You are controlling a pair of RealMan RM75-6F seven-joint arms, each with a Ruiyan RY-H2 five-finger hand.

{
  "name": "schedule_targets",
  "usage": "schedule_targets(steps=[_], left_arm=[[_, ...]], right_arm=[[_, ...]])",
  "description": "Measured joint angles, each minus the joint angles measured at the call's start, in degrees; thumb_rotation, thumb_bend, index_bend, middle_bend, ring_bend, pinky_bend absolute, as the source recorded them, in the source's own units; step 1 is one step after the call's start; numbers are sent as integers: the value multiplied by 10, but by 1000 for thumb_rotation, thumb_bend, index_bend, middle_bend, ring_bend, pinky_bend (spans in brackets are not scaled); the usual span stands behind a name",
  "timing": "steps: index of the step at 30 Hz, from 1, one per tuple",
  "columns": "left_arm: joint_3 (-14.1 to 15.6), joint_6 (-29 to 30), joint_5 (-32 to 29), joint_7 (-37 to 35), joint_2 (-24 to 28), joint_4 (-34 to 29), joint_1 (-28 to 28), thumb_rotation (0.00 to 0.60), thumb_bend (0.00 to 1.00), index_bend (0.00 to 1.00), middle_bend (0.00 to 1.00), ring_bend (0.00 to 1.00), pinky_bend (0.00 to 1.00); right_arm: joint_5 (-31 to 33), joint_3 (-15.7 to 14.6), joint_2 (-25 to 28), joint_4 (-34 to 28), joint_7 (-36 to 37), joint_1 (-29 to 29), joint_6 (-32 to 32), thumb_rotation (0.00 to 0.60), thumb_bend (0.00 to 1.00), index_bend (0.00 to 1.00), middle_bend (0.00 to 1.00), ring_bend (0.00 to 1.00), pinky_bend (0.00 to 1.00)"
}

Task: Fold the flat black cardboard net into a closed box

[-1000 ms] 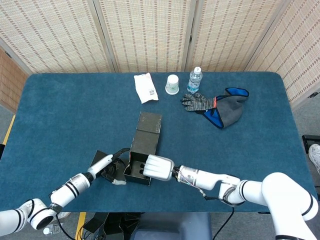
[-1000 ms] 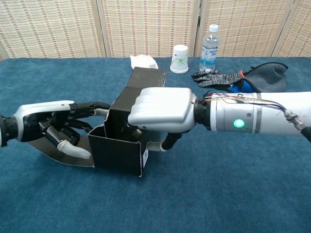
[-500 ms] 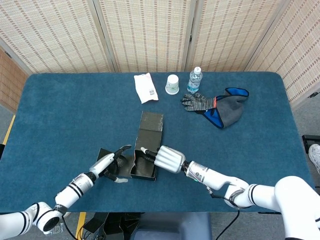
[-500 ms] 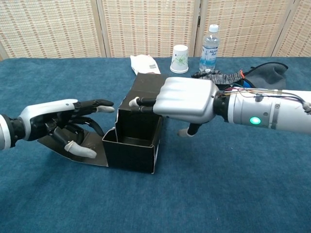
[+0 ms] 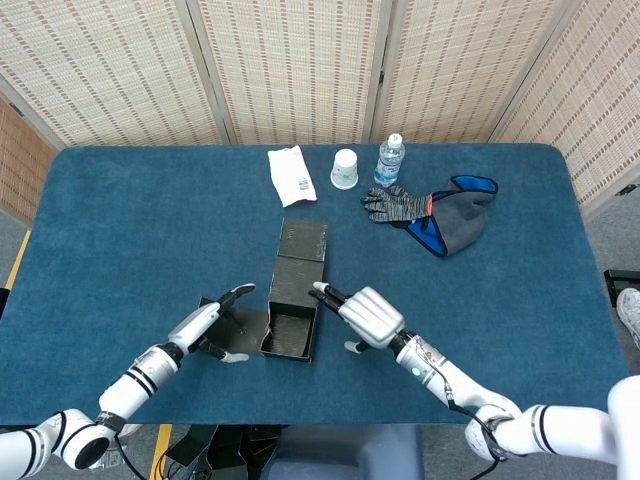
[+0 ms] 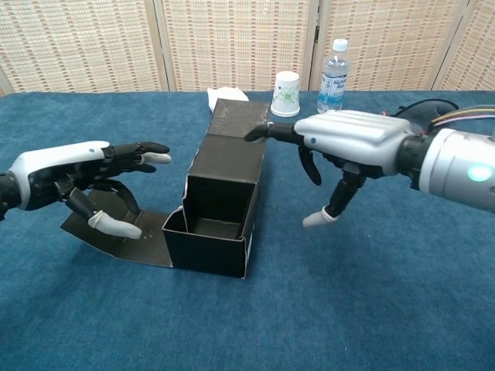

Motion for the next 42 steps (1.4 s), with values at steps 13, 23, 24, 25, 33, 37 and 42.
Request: schedule_targets(steps=[13,23,24,25,33,37,42], left_arm=[[-12,17,-12,20,18,-27,22,600,113,0,0,0,321],[-18,33,-6,12,19,-27,35,600,113,0,0,0,321],[-19,37,-5,9,19,-27,37,600,113,0,0,0,320],[-20,40,-5,7,19,-27,39,600,113,0,0,0,320],[-24,59,2,-11,21,-21,52,600,113,0,0,0,321],[-25,65,8,-23,25,-18,57,600,113,0,0,0,320],[-27,69,12,-37,26,-12,59,600,113,0,0,0,320]], right_arm=[[167,17,24,-106,236,-74,-66,600,0,0,3,586,910],[200,31,-39,-61,261,-75,-96,600,0,0,2,586,910],[201,32,-47,-53,259,-74,-97,600,0,0,2,586,910],[201,34,-57,-43,255,-73,-97,600,0,0,2,586,910],[199,44,-110,12,246,-67,-94,600,0,0,0,586,910],[193,55,-142,49,244,-64,-91,600,0,0,0,586,910],[189,67,-165,76,243,-57,-97,600,0,0,0,586,910]])
